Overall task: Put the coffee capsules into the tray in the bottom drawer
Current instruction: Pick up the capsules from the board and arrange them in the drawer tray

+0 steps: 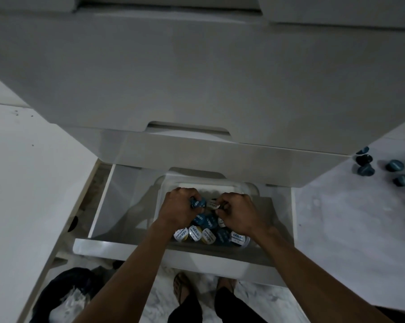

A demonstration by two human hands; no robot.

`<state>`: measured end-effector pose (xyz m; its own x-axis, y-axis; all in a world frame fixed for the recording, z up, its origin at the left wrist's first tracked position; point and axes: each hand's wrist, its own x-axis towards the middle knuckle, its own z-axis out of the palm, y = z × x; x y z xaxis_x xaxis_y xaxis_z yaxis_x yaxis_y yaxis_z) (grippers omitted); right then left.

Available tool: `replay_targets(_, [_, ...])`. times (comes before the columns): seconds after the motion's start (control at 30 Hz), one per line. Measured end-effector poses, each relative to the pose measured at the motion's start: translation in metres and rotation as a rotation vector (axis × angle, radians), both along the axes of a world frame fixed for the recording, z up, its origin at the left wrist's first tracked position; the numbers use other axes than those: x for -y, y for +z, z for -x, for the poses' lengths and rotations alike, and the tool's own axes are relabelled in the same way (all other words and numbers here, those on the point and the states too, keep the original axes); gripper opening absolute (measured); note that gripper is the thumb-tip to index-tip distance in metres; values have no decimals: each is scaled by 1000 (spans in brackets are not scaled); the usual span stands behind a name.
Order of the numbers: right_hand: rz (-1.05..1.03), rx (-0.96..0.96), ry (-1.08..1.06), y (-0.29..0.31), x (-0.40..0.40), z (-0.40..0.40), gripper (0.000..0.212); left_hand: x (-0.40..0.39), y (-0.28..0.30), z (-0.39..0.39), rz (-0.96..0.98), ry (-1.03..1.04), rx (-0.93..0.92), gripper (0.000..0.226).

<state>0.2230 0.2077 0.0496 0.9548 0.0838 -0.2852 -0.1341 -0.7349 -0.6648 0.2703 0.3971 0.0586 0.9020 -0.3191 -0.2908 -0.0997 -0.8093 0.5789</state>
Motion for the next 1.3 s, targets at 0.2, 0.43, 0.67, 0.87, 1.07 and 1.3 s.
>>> replay_targets(0.2, [-65, 2, -12, 3, 0, -1, 20, -1, -2, -1, -9, -18, 29, 15])
replay_targets(0.43, [-44, -10, -34, -5, -4, -5, 19, 2, -2, -2, -34, -34, 12, 14])
replay_targets(0.67, [-52, 28, -48, -7, -9, -12, 13, 3, -1, -3, -67, -46, 15, 18])
replay_targets(0.87, [-36, 67, -37, -8, -9, -11, 20, 2, 7, 0, -66, -41, 43, 21])
replay_targets(1.07, [-78, 149, -103, 3, -3, -4, 30, 0, 20, 5, -2, 26, 97, 20])
replay_targets(1.3, [-228, 162, -266, 31, -4, 20, 35, 2, 50, 25, 110, 90, 129, 28])
